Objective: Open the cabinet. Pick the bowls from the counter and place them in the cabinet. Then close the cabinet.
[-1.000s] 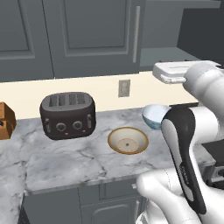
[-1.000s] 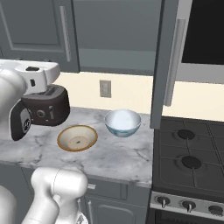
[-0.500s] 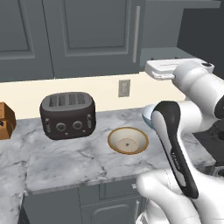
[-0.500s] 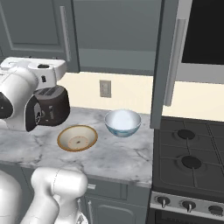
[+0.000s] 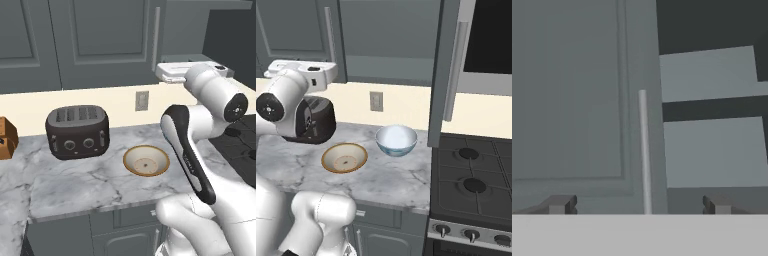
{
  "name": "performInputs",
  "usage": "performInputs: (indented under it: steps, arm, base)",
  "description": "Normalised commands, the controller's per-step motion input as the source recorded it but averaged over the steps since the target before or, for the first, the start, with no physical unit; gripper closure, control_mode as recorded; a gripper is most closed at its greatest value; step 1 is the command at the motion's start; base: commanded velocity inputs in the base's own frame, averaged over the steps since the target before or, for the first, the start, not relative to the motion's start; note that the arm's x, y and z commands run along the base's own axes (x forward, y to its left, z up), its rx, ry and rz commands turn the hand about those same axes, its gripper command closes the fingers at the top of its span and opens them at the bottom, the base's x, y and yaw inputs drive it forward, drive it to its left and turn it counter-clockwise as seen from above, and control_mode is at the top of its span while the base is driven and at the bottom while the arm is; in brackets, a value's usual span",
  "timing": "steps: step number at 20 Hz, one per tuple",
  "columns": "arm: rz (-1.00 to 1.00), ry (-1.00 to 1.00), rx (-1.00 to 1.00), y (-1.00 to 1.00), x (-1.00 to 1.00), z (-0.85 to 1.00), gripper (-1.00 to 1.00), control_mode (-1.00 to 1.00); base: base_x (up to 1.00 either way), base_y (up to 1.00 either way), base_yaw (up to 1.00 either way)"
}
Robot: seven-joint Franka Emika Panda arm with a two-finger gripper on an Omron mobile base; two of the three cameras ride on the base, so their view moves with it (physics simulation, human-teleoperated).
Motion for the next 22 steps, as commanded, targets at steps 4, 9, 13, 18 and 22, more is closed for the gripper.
performInputs:
  steps: [4, 9, 13, 18, 22]
  arm:
    - [0.00, -0.01, 0.00, 0.00, 0.45, 0.00, -1.00, -1.00]
    - [0.00, 0.00, 0.00, 0.00, 0.44, 0.00, -1.00, -1.00]
    - [0.00, -0.02, 0.00, 0.00, 0.48, 0.00, -1.00, -1.00]
    - [0.00, -0.02, 0.00, 0.04, 0.48, 0.00, -1.00, -1.00]
    - [0.00, -0.02, 0.00, 0.15, 0.51, 0.00, -1.00, -1.00]
  base:
    - [0.00, 0.00, 0.00]
    - [0.00, 0.00, 0.00]
    - [0.00, 0.00, 0.00]
    - [0.00, 0.00, 0.00]
    - [0.00, 0.00, 0.00]
